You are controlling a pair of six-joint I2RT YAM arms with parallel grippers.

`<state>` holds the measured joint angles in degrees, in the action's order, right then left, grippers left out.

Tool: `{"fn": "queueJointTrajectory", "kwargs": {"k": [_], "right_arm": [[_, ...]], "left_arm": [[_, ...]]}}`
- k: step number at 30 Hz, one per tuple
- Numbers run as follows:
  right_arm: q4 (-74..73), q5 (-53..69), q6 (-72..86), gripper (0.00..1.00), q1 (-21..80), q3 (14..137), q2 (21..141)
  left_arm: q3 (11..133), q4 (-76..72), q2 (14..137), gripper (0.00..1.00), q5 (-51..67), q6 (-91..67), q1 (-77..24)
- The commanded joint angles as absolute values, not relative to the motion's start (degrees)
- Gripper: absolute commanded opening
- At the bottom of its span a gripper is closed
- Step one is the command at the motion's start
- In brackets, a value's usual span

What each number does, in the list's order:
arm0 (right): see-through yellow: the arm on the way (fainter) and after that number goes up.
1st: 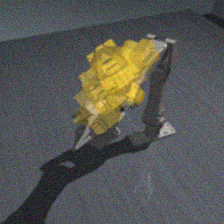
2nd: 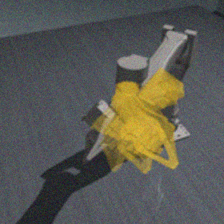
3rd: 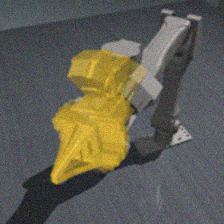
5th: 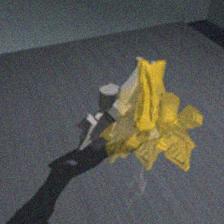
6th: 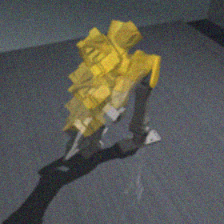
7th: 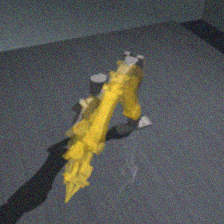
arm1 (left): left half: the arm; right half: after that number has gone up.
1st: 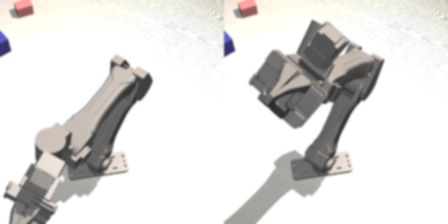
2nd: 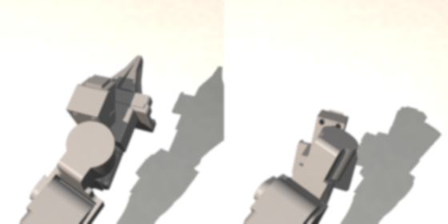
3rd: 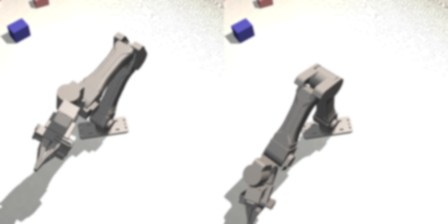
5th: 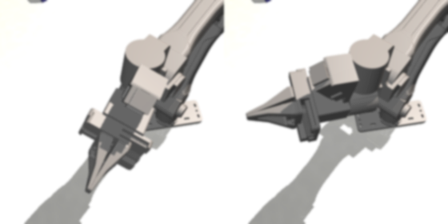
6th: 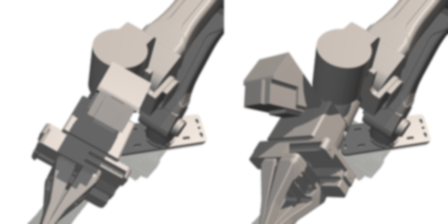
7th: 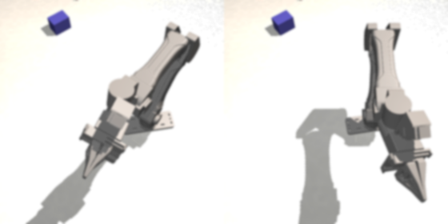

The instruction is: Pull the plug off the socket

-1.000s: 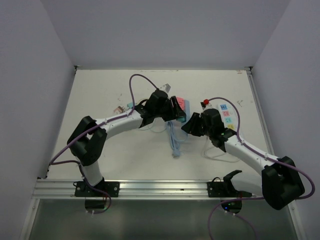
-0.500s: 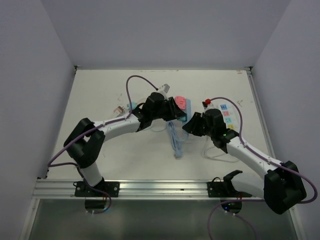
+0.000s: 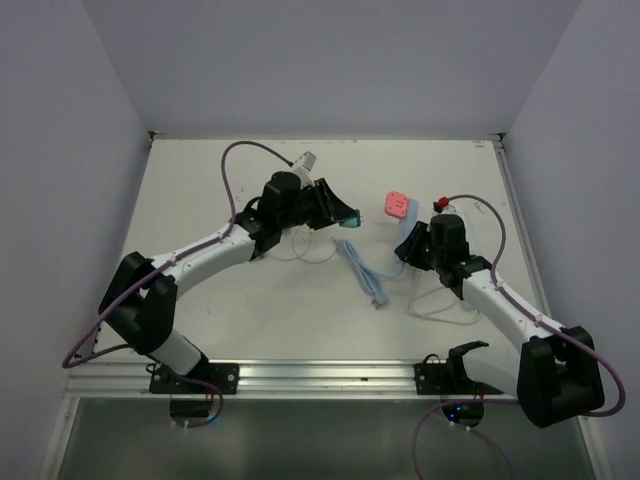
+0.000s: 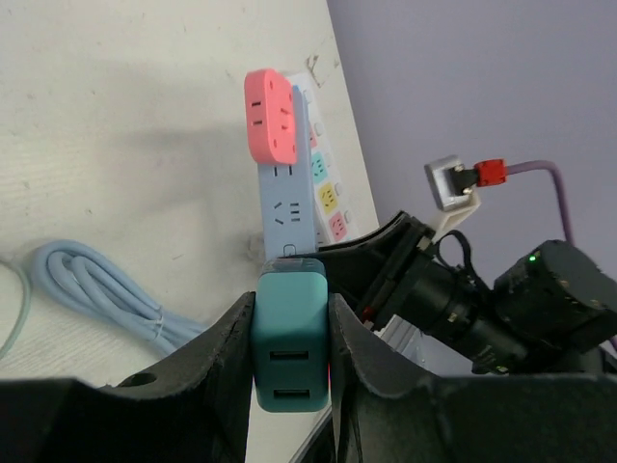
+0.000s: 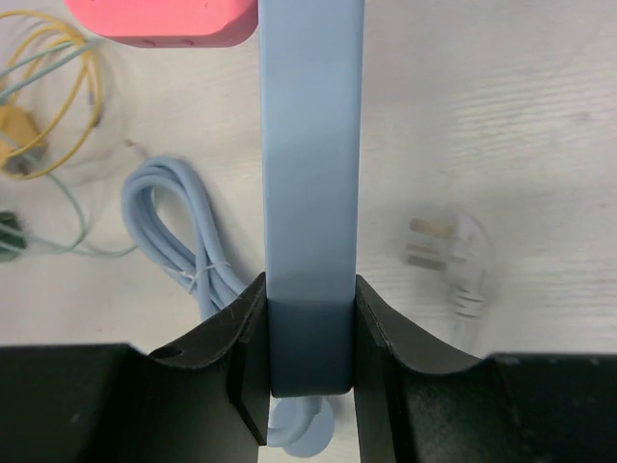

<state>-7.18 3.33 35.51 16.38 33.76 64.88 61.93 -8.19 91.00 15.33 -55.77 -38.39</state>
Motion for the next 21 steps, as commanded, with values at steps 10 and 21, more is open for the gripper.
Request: {"fn": "queueJointTrajectory", "kwargs": {"k": [10,21], "right_arm": [[-3.26,4.64,32.52,0.0,16.17,35.15,64.24],[-1.93,12.3,29.1,0.0,16.26,36.21,64.51]], "left_arm": [[57.93,-1.49,84.37,0.0,15.47,-50.89,-24.72],[49.84,-10.46,93.6,0.09,18.2,-44.74,-16.17]]}}
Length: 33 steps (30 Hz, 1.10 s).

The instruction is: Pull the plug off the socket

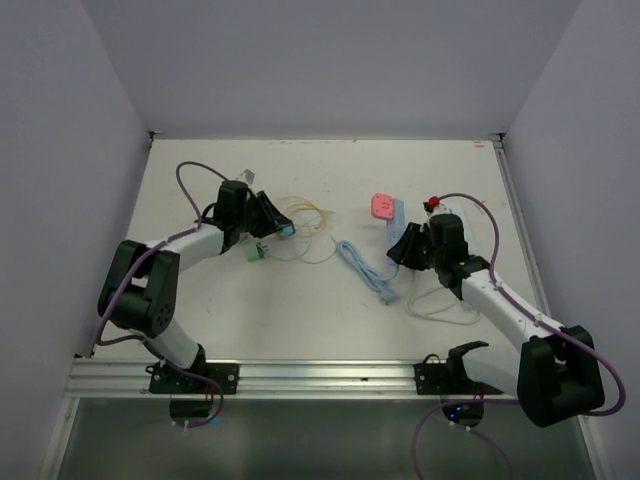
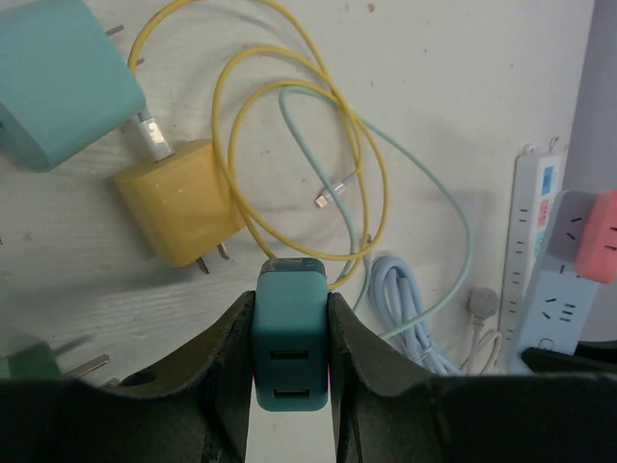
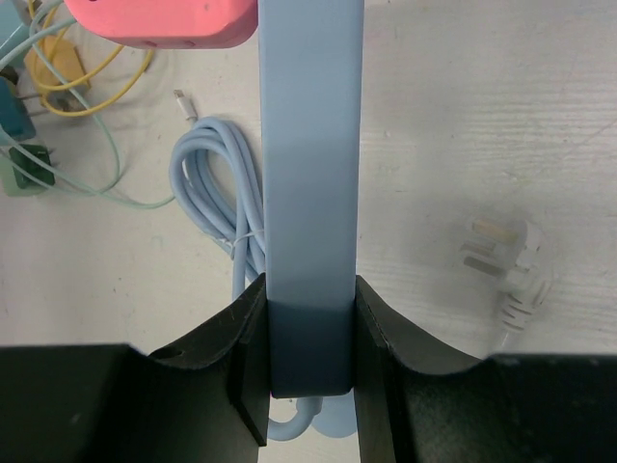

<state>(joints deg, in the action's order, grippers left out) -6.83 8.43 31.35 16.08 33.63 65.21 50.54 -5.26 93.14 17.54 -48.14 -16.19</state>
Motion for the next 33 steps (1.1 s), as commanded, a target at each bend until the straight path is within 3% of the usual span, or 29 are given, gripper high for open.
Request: {"fn": "queueJointTrajectory", "kwargs": {"k": [1,14,18,21,25,33], "right_arm": [[-1.93,12.65,28.83,0.0,16.26,36.21,64.42],[-0.88,16.52,28.48,0.0,18.28,37.26,65.65],[-1.32,16.79,28.04,0.0,19.51,38.49,65.57],[-1.67,16.88,27.95,0.0,20.74,39.37,65.3],[-1.76,17.05,28.04,0.0,22.23,40.87,65.13],[-2.11,17.67,28.48,0.0,24.52,44.65,65.57]], "left_arm": [[49.57,-10.72,93.86,0.12,17.76,-44.65,-16.08],[47.2,-9.58,92.03,0.52,13.19,-43.07,-16.0],[48.42,-8.0,89.22,0.77,12.92,-42.63,-16.0],[51.41,-5.11,87.37,0.88,13.18,-42.45,-16.08],[56.67,-3.17,85.52,0.97,13.89,-43.24,-17.22],[62.93,-5.09,86.22,0.96,12.92,-47.81,-26.96]]}}
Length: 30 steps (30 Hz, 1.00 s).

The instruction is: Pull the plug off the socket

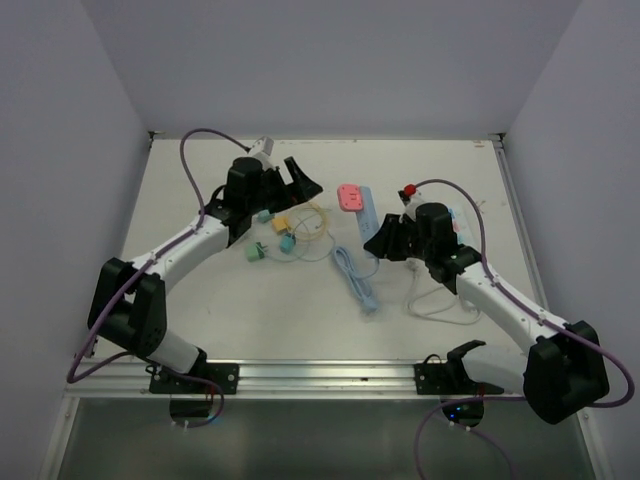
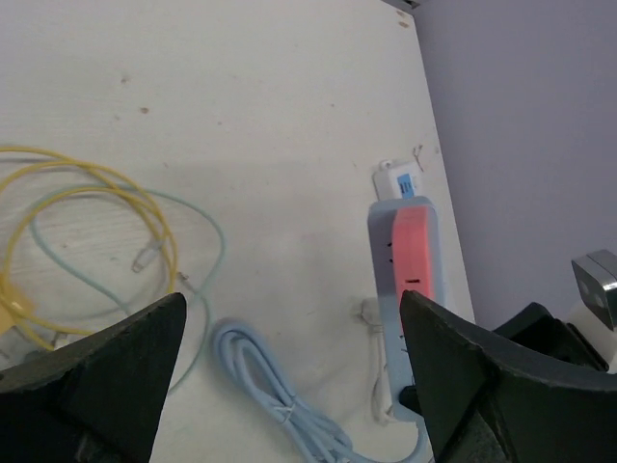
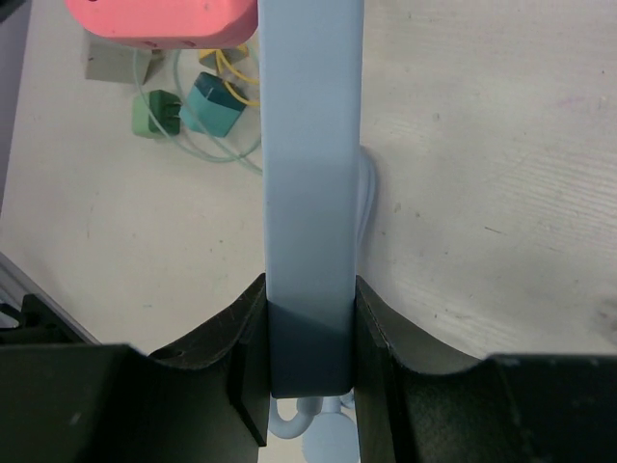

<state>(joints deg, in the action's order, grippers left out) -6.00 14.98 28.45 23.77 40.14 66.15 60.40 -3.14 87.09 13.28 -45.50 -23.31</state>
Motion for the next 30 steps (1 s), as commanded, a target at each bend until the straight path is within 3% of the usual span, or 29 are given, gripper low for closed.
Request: {"fn": "queueJointTrajectory", "kwargs": {"k": [1,11,17,26,30], "right_arm": [[-2.02,17.75,28.56,0.0,24.7,44.82,65.65],[-2.11,18.54,28.74,0.0,26.1,45.79,65.39],[-1.93,18.72,28.65,0.0,26.8,45.97,65.65],[-2.63,12.93,28.48,0.0,26.98,43.16,65.04],[-5.01,5.64,29.0,0.0,26.72,41.23,64.69]], "left_arm": [[63.71,-5.62,86.57,0.95,12.66,-48.16,-27.85],[66.53,-9.84,90.87,0.86,13.09,-50.45,-32.25],[67.85,-10.11,92.63,0.71,13.27,-50.8,-33.57],[67.24,-9.59,90.89,0.0,12.31,-51.94,-33.84],[66.18,-8.0,88.25,0.0,10.47,-52.12,-33.66]]}}
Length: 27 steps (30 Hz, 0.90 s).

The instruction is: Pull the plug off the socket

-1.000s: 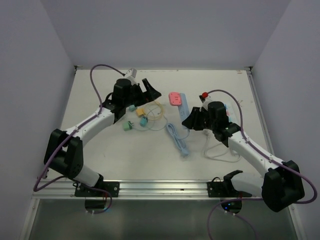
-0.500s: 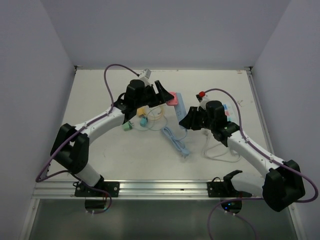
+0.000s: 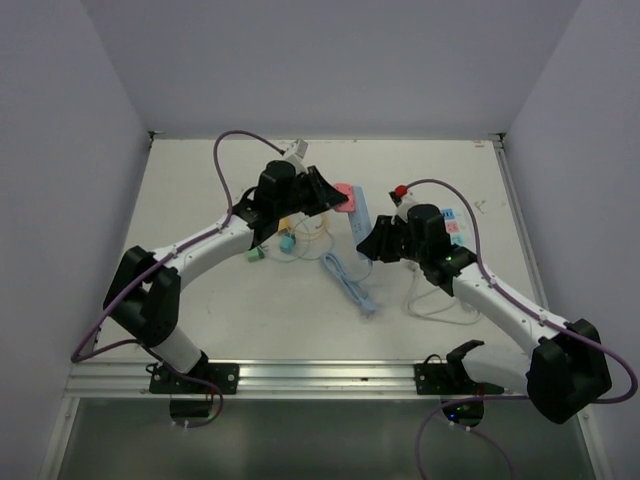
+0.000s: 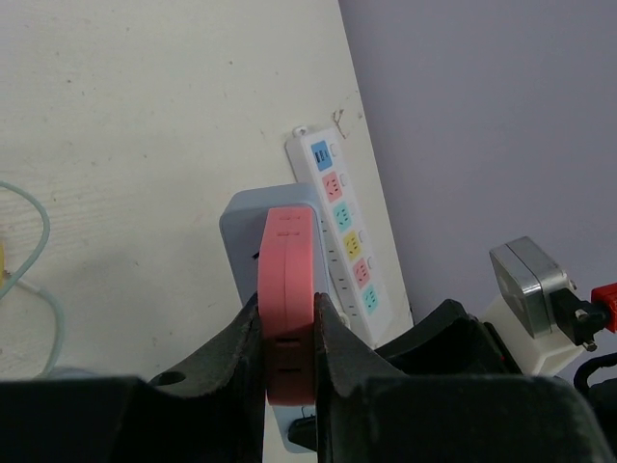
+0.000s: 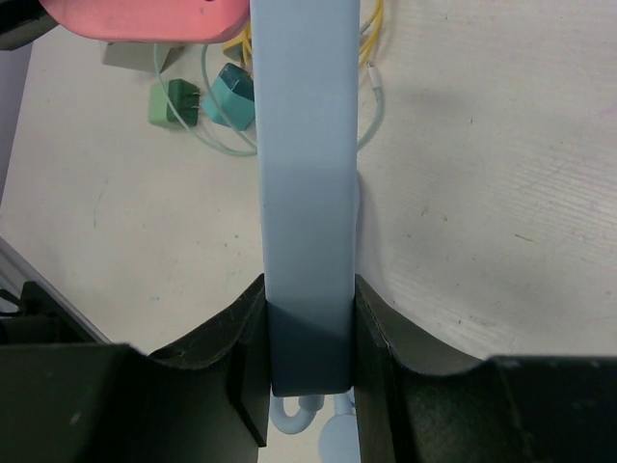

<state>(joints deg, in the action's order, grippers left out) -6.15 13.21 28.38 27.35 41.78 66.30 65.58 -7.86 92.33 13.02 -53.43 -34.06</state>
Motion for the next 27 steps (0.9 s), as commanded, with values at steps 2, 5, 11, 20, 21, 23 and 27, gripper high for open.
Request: {"fn": "queueJointTrajectory", "kwargs": {"k": [2,5,11,20,21,23,27], "right_arm": [[-5.71,1.69,29.96,0.0,26.63,39.82,64.51],[-6.68,-2.09,32.07,0.0,25.75,38.15,64.95],[-7.47,-4.92,33.05,0.0,24.35,37.09,65.83],[-6.33,-3.08,30.15,0.0,23.82,39.72,67.32],[-6.42,-2.99,29.8,0.0,23.56,40.16,68.37],[-5.8,-1.68,29.44,0.0,22.16,41.22,69.52],[-3.78,3.68,29.88,0.0,18.55,43.15,73.29]], "left_arm": [[65.83,-6.34,86.67,0.0,9.76,-52.03,-33.66],[64.78,-4.31,84.3,0.0,8.44,-52.38,-33.4],[60.12,-1.68,77.98,0.0,6.68,-54.4,-30.6],[48.97,-3.07,68.74,0.0,7.55,-53.53,-23.57],[46.52,-3.16,68.3,0.0,8.69,-53.09,-22.86],[44.4,-2.99,67.5,0.0,9.49,-50.72,-20.58],[39.03,-2.9,66.97,0.0,9.84,-46.94,-17.76]]}}
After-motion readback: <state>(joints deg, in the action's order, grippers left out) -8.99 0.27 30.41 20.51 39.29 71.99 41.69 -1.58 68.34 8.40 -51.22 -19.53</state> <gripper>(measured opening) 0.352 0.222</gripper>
